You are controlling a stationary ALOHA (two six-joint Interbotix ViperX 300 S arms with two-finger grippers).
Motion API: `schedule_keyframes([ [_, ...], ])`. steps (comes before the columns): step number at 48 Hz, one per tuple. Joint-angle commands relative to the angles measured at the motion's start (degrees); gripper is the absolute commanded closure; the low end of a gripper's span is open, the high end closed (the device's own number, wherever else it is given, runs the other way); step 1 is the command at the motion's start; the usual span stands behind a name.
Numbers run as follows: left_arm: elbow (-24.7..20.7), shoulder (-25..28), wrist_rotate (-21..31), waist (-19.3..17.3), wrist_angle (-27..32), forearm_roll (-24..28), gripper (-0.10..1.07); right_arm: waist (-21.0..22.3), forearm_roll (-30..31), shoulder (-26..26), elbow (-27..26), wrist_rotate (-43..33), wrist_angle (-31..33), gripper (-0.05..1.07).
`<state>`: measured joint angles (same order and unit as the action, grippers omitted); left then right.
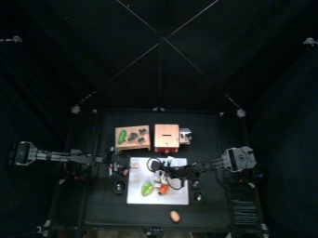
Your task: Place sushi piece on top of drawer
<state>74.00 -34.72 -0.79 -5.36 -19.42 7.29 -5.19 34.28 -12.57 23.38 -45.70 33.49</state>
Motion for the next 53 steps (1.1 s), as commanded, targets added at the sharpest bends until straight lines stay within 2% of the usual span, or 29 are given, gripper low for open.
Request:
schedule_keyframes([
  [1, -0.53, 0.0, 0.0, 0.0, -0.53, -0.26, 0.02, 0.09, 0.44, 2.11, -1.41, -0.18, 0.0, 0.44],
  [7, -0.7, 0.0, -0.09, 0.0, -0.53, -0.53, 0.02, 0.7, 2.72, 5.89, -3.96, -0.97, 1.76, 0.44],
  [14, -0.88, 0.0, 0.0, 0.44, -0.53, -0.62, 0.02, 4.66, 5.8, 8.26, -7.82, -0.97, 4.57, 0.44],
  [21, -1.05, 0.0, 0.0, 0.88, -0.97, -0.62, 0.02, 9.84, 7.82, 8.44, -11.34, -0.88, 9.67, 0.44],
  [26, -0.97, 0.0, 0.0, 0.88, -1.05, -0.62, 0.02, 12.74, 9.76, 7.56, -11.95, -0.79, 10.37, 0.44],
  [30, -0.79, 0.0, 0.0, 0.88, -1.05, -0.62, 0.02, 14.5, 8.96, 7.21, -11.78, -0.79, 9.32, 0.44],
  [39, -0.62, 0.0, 0.0, 0.88, -1.05, -0.62, 0.02, 18.54, 2.11, 7.12, -9.84, -0.88, 5.27, 0.42],
  [45, -0.53, 0.0, 0.0, 0.88, -0.97, -1.14, 0.02, 19.51, 0.79, 6.86, -8.44, -0.97, 1.93, 0.36],
  [53, -0.44, 0.0, 0.0, 0.88, -0.88, -1.58, 0.02, 19.78, 0.44, 6.68, -8.09, -1.14, 1.93, 0.25],
])
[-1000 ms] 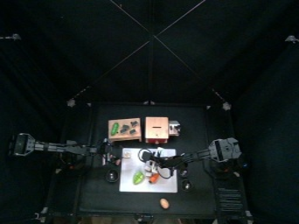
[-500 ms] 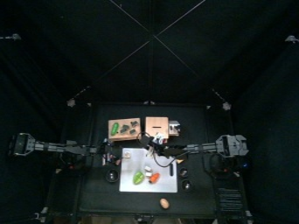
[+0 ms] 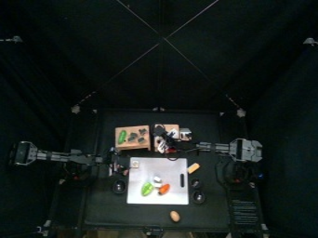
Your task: Place sushi piece on top of drawer
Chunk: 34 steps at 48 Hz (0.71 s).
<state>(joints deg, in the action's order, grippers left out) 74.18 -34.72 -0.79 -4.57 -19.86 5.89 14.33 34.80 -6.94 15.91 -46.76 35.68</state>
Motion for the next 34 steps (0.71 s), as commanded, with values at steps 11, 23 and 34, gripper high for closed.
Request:
schedule_keyframes([
  [11, -0.35, 0.0, 0.0, 0.09, -0.26, -0.7, 0.02, 0.53, -0.35, 1.05, -0.53, -0.09, -0.18, 0.08],
  [23, -0.44, 0.0, 0.0, 0.09, -0.18, -0.79, 0.02, 0.44, -0.09, 1.23, -0.53, 0.0, -0.18, 0.07],
  [34, -0.26, 0.0, 0.0, 0.09, -0.18, -0.88, 0.02, 0.09, -0.09, 2.11, -1.85, 0.0, 2.02, 0.07],
])
